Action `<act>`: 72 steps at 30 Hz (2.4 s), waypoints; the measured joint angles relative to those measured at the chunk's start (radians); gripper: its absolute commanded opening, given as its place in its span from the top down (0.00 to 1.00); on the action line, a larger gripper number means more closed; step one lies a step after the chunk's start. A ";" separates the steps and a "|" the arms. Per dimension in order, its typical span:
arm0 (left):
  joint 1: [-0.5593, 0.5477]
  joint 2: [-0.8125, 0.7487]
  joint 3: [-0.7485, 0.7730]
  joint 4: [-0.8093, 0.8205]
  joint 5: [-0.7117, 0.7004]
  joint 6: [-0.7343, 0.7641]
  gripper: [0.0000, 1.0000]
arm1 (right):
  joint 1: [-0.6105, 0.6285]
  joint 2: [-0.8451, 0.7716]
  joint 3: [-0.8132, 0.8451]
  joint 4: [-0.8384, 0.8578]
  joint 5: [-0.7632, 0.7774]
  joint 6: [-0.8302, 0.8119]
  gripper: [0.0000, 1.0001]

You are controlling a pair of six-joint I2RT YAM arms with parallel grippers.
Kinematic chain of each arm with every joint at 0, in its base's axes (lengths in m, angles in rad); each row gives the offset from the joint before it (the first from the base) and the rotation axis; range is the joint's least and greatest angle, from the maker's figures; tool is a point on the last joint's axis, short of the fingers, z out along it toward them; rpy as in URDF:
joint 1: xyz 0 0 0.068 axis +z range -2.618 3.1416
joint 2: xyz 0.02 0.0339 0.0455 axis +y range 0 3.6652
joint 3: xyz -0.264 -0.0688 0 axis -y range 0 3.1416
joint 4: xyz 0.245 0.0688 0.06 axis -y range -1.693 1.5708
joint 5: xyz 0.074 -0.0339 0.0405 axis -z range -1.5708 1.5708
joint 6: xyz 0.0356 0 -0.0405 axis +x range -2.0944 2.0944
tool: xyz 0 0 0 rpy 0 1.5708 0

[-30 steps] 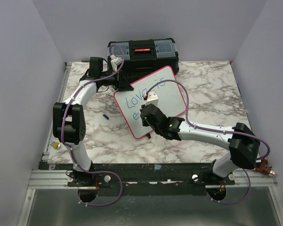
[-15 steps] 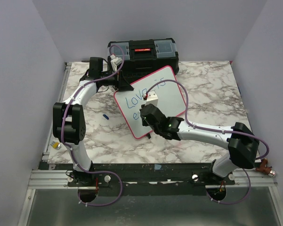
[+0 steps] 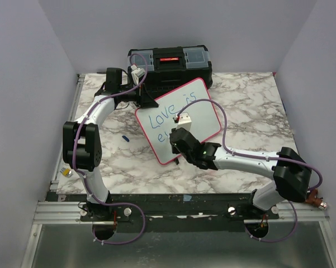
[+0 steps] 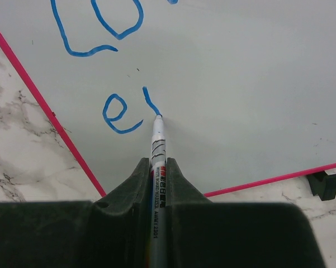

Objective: Write a sentence on the whiteboard

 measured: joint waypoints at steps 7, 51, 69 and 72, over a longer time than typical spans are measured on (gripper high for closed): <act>0.000 0.000 0.000 0.000 0.000 0.000 1.00 | 0.000 0.000 0.000 0.000 0.000 0.005 0.99; 0.000 0.000 -0.001 0.001 0.001 0.000 1.00 | 0.000 0.053 0.103 -0.060 0.103 -0.030 0.99; 0.000 0.000 -0.001 0.002 0.001 -0.003 1.00 | 0.000 -0.003 0.054 -0.098 0.077 0.004 0.99; 0.000 0.000 -0.001 0.002 0.002 -0.003 1.00 | -0.001 -0.029 0.053 -0.095 0.077 0.008 0.99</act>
